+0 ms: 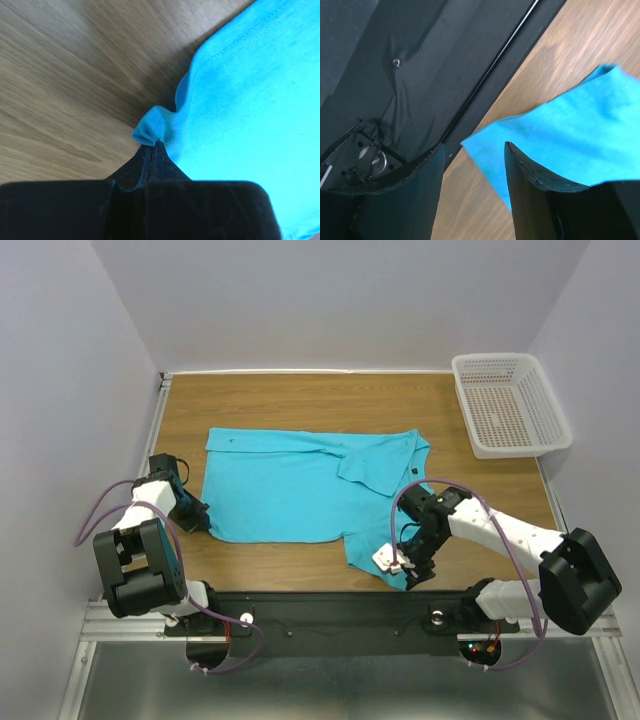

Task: Fold and stack the t-shirts
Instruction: Fold the tshirt

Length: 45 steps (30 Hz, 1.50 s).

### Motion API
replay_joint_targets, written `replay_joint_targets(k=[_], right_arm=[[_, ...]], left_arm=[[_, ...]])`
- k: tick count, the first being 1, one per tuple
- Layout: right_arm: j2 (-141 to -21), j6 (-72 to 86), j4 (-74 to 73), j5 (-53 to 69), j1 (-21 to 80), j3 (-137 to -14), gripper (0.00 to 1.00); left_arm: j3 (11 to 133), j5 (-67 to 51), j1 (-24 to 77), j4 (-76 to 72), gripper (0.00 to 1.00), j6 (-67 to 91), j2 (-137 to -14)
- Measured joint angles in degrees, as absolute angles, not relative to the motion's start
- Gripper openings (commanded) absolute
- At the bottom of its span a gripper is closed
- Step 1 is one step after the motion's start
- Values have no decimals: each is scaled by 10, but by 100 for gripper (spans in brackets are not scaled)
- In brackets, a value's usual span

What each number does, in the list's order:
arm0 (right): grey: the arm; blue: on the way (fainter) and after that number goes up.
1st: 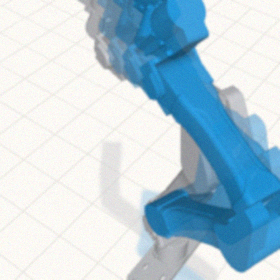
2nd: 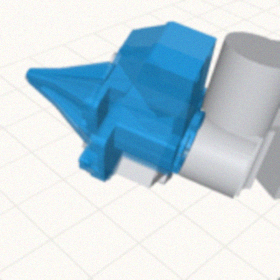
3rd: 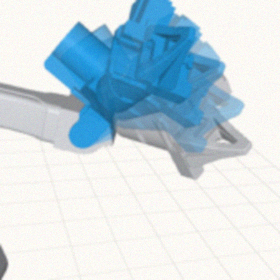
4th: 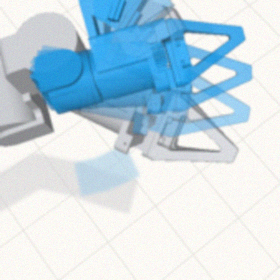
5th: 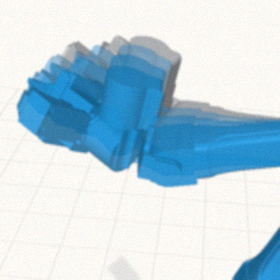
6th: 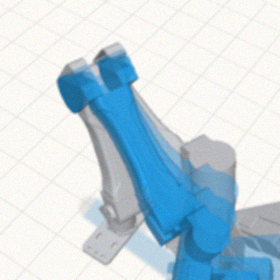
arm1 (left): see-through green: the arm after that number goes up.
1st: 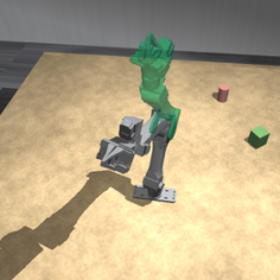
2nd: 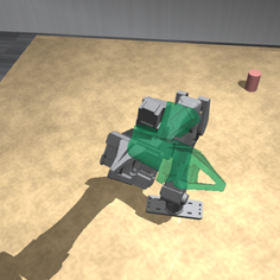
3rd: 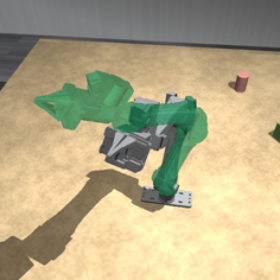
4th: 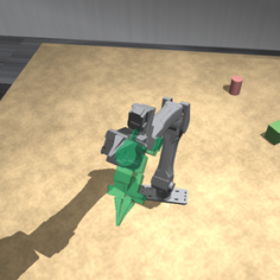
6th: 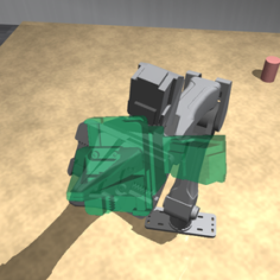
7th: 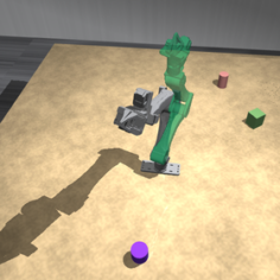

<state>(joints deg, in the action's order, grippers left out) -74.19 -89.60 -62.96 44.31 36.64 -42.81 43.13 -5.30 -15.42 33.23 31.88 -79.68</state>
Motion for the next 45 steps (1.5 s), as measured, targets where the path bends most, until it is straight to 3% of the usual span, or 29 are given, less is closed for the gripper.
replay_joint_targets(k=[12,16,21,26,32,37,45], right_arm=[[-735,-771,-533,360,426,-361,51],[-740,-743,-506,352,441,-354,44],[-731,-703,-461,342,459,-343,28],[-703,-670,-418,322,467,-321,0],[-679,-624,-423,303,471,-324,1],[-653,-583,-470,298,461,-406,1],[-589,-537,-500,325,363,-484,1]], left_arm=[[431,-73,-154,326,0,314,-795],[431,-76,-154,325,0,313,-795],[431,-84,-154,325,0,313,-787],[431,-88,-154,324,0,313,-781],[431,-91,-155,324,0,312,-781],[442,-95,-155,332,0,302,-781],[482,-102,-157,333,0,288,-781]])
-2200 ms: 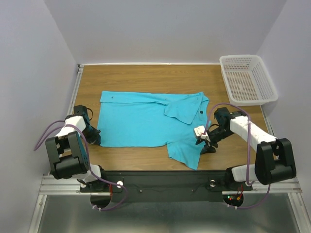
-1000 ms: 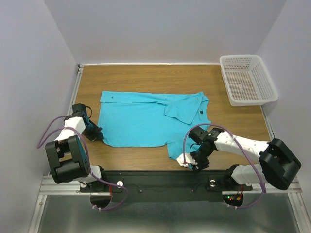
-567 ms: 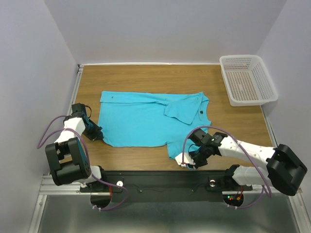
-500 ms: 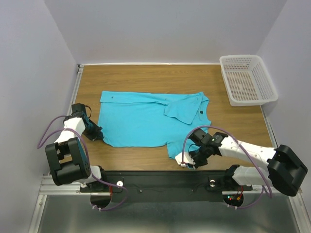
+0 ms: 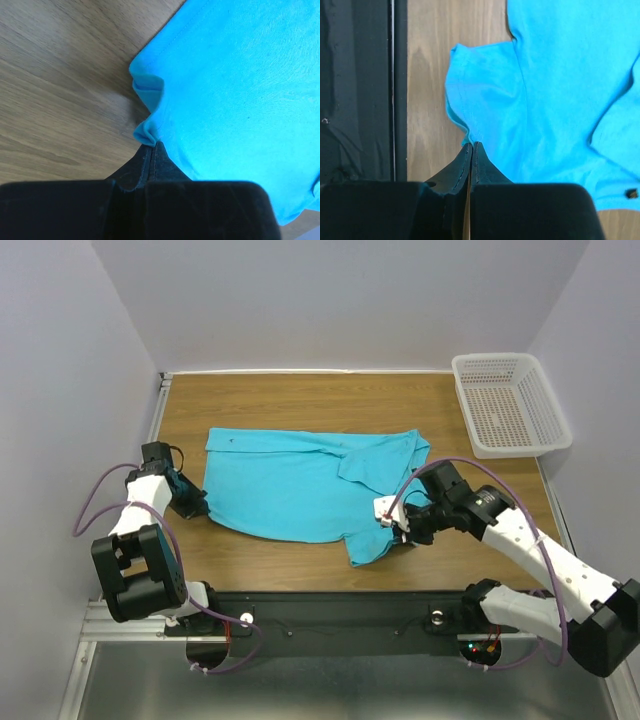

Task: Fold and stack the t-shirts
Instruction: Fold the tshirt

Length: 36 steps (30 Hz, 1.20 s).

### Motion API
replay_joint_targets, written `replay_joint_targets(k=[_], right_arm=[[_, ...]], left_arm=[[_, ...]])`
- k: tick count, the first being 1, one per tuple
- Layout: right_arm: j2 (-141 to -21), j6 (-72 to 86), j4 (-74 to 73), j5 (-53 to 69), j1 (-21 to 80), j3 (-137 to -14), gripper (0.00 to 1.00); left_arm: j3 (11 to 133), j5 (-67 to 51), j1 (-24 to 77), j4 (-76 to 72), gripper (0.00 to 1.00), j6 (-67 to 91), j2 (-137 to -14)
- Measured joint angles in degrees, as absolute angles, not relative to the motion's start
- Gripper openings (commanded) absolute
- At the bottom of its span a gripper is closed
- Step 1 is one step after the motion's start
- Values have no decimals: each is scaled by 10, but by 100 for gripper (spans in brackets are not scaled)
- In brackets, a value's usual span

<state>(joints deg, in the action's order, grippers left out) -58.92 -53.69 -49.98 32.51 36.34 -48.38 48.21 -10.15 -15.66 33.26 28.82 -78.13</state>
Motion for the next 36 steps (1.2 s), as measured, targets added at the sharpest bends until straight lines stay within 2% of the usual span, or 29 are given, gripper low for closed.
replay_joint_targets(k=[5,16,26,36], right_arm=[[-588,-498,-502,337,300,-485,1],[-591,-391,-462,407,96,-524,1],[-641,-301,-417,478,49,-524,1],[-677,-256,-383,486,-35,-532,1]], left_arm=[[484,-107,-159,334,0,285,-781],[515,-121,-159,330,0,283,-794],[533,-132,-159,322,0,284,-832],[589,-135,-159,312,0,287,-879]])
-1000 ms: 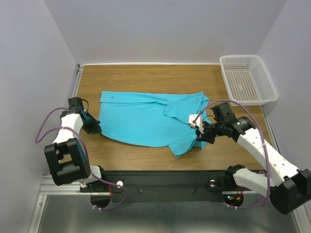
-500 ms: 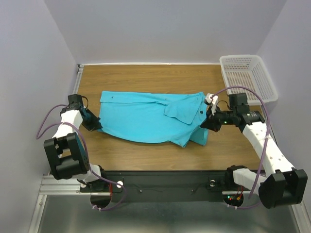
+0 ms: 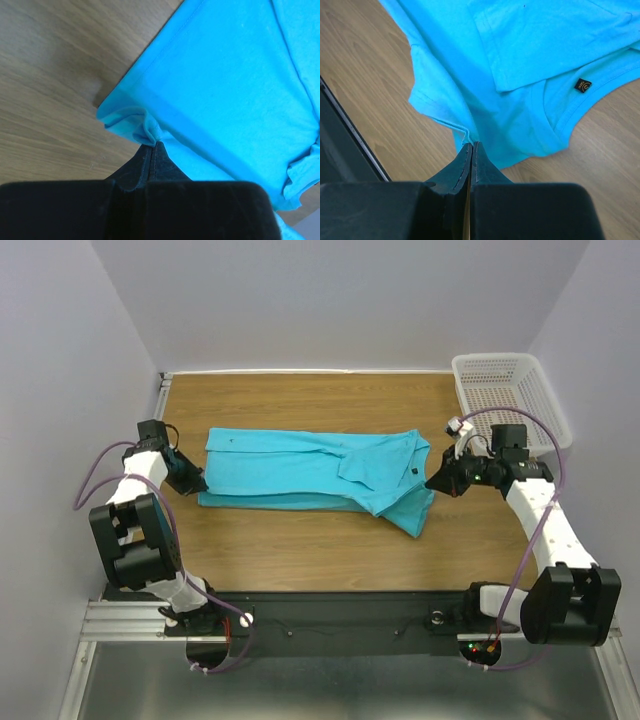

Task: Fold and stack the t-shirts
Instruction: Fold the tshirt

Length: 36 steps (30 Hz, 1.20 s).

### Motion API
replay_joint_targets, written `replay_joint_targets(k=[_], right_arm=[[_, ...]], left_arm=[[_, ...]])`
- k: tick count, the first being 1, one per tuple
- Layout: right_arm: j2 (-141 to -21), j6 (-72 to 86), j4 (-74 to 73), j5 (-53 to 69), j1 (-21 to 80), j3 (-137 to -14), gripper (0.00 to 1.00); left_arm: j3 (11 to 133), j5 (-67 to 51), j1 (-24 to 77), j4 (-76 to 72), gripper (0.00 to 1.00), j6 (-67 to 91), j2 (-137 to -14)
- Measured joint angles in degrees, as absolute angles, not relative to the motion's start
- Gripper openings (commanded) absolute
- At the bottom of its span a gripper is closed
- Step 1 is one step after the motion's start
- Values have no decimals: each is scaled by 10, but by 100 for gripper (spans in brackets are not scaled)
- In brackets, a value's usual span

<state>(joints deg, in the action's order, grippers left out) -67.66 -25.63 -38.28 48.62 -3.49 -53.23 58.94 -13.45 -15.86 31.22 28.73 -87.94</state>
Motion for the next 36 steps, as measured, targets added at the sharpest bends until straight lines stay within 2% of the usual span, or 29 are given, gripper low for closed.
replay_joint_targets(k=[36], right_arm=[[-756,-207,-339,470,-38,-540,1]], left_arm=[[708,-139,-145,307,0,290,-1025]])
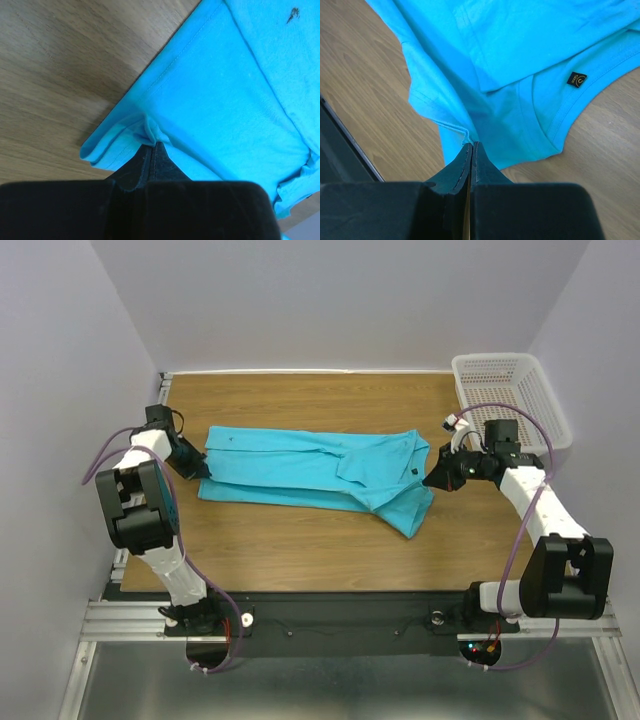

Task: Fold and stack the t-shirts
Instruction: Fold the tshirt

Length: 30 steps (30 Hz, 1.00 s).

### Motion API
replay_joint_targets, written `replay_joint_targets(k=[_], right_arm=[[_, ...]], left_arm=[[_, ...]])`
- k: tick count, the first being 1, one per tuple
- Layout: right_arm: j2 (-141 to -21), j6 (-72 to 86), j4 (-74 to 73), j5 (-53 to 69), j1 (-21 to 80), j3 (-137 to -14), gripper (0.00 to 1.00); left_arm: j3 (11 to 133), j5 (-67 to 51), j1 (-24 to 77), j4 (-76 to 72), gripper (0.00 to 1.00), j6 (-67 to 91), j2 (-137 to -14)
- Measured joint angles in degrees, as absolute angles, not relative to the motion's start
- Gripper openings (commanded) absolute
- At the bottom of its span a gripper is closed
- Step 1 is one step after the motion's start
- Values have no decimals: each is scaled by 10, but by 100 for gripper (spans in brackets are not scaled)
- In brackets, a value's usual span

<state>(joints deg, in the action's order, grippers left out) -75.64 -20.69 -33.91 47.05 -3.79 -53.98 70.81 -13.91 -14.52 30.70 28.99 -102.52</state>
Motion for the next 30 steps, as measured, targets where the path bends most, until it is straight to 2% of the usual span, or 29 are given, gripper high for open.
replay_joint_targets(k=[21,30], right_arm=[[-774,-199,-323,467,-38,-540,1],[-780,-199,-320,467,-38,-540,1]], left_arm=[[759,-124,-125,312,0,290,-1077],[760,-117,-125,313,3,290,-1079]])
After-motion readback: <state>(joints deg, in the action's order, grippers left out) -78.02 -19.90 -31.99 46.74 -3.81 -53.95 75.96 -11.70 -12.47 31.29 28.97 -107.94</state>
